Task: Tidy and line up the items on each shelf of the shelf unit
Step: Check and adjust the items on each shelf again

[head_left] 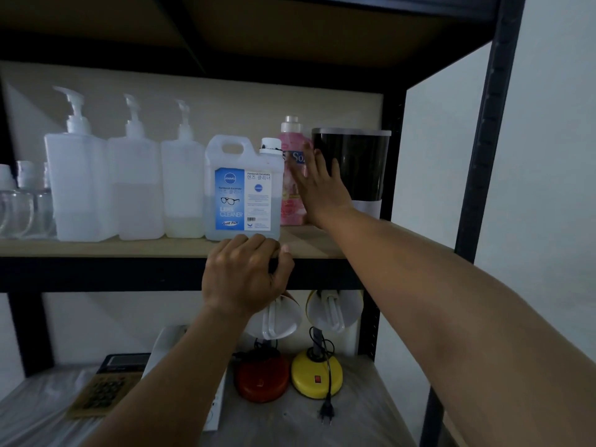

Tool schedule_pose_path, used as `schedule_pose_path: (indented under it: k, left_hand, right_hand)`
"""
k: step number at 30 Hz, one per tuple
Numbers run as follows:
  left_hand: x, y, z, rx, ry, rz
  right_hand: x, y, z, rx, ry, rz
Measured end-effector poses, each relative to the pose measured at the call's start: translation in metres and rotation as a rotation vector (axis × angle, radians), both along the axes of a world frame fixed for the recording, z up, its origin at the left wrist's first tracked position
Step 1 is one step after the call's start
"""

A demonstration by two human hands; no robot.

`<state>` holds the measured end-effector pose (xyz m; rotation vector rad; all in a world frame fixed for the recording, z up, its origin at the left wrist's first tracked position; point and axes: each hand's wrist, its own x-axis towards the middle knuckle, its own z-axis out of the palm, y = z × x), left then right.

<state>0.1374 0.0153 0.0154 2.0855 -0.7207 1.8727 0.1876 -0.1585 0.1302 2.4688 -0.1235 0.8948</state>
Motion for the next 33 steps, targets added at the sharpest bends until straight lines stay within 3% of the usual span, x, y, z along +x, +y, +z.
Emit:
schedule_pose_path:
  k: [6,10,13,20,33]
  left_hand:
    - [-0.007,0.004,0.004,0.046,0.13,-0.009]
    - [-0.012,0.016,0.009,0.157,0.241,-0.023]
    - [-0.013,0.032,0.01,0.193,0.273,-0.031]
    - [-0.004,0.078,0.011,0.151,0.237,0.023]
    - [0.013,0.088,0.009,0.082,0.173,-0.01]
  right_hand:
    - [-0.048,0.024,-0.009,0.299,-0.161,0.29]
    - [-0.073,0.047,-0.008,0.284,-0.383,0.475]
    - [-0.085,0.065,0.005,0.215,-0.362,0.548]
    - [-0.07,0.097,0.023,-0.008,-0.037,0.356]
    - [-0.046,0.105,0.02,0.03,0.001,0.249]
